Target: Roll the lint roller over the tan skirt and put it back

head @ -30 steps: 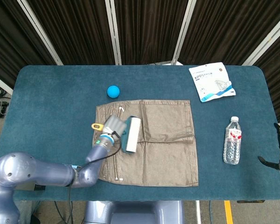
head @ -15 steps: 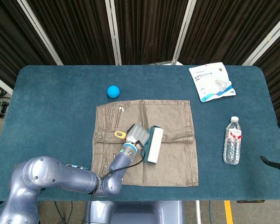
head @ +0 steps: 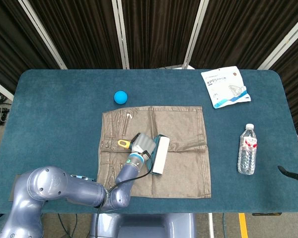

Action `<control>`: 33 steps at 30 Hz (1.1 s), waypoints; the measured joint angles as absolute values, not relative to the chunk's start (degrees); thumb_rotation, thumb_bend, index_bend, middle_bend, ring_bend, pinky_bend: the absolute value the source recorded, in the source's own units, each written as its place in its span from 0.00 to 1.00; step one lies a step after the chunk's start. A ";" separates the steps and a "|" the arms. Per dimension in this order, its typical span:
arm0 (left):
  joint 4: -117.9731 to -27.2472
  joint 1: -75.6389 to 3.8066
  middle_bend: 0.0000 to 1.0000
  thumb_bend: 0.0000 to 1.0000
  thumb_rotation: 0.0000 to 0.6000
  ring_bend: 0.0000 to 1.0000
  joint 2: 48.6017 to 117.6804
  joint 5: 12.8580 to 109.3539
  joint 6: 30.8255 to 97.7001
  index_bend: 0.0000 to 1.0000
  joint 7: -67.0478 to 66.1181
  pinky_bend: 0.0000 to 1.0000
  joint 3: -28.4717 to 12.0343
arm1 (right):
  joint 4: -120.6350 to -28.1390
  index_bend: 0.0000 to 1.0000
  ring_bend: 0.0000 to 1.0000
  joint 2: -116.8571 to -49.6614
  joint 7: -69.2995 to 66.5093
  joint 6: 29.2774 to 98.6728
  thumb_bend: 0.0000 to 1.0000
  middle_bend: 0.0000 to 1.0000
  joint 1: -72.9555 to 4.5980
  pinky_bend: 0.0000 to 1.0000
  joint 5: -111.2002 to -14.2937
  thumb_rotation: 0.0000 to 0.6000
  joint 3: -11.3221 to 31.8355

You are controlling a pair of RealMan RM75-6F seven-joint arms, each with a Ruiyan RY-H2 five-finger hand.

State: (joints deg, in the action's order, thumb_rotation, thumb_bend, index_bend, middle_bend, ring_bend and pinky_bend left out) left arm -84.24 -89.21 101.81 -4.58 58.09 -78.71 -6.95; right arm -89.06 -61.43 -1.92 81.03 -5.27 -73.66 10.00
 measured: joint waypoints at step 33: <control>-87.97 -74.35 0.49 0.80 1.00 0.43 84.54 1.88 54.71 0.68 -72.08 0.51 8.36 | -91.31 0.00 0.00 -62.23 2.84 82.89 0.00 0.00 -5.12 0.00 -74.78 1.00 9.47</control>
State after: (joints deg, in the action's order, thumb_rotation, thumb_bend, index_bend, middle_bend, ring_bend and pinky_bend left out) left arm -87.97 -74.35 84.54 1.88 54.71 -72.08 8.36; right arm -91.31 -62.23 2.84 82.89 -5.12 -74.78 9.47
